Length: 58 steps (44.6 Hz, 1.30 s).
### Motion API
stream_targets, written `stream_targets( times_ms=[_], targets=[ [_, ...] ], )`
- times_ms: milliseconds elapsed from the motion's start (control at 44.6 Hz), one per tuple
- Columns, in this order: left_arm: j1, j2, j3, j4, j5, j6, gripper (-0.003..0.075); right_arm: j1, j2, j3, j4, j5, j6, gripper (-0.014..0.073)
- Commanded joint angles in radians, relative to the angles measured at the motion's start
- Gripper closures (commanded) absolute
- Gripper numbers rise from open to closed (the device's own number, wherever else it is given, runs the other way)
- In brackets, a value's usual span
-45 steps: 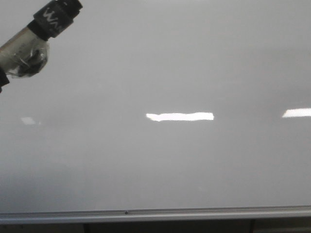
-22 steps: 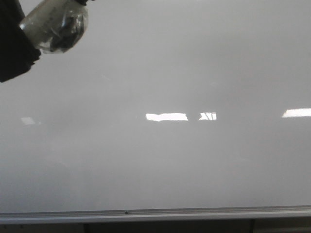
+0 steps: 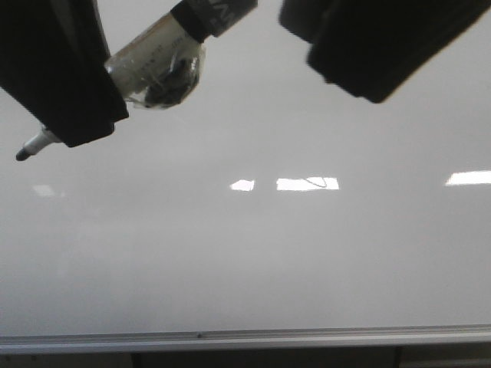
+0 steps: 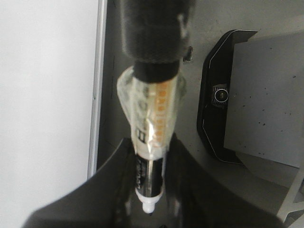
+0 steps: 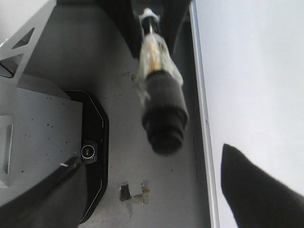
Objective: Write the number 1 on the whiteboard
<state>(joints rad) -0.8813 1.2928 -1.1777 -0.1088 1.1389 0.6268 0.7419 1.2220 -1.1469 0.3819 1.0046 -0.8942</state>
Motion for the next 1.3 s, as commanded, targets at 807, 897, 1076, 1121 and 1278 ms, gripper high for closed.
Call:
stream_targets(
  times_ms=[807,897,1076,1121,1278],
  targets=[
    [-0.007,-0.019,-0.033,0.004,-0.024,0.001,0.0689,0.057,0.038,-0.090,0.071,-0.105,-0.014,0.0291],
    [-0.007,-0.019,-0.033,0.004,-0.024,0.001,0.0689,0.057,0.038,-0.090,0.071,-0.105,-0.014,0.0298],
    [-0.007,-0.019,-0.033,0.004,-0.026,0.001,0.0689,0.057,0.055,-0.090,0.071,-0.107,-0.014,0.0298],
    [-0.007,-0.019,-0.033,0.004,-0.028,0.001,0.0689,0.057,0.061,-0.090,0.071,-0.108,-0.014,0.0298],
    [-0.007,-0.019,-0.033,0.004,-0.028,0.001,0.0689,0.057,0.062,-0.090,0.077,-0.110,-0.014,0.0305]
  ],
)
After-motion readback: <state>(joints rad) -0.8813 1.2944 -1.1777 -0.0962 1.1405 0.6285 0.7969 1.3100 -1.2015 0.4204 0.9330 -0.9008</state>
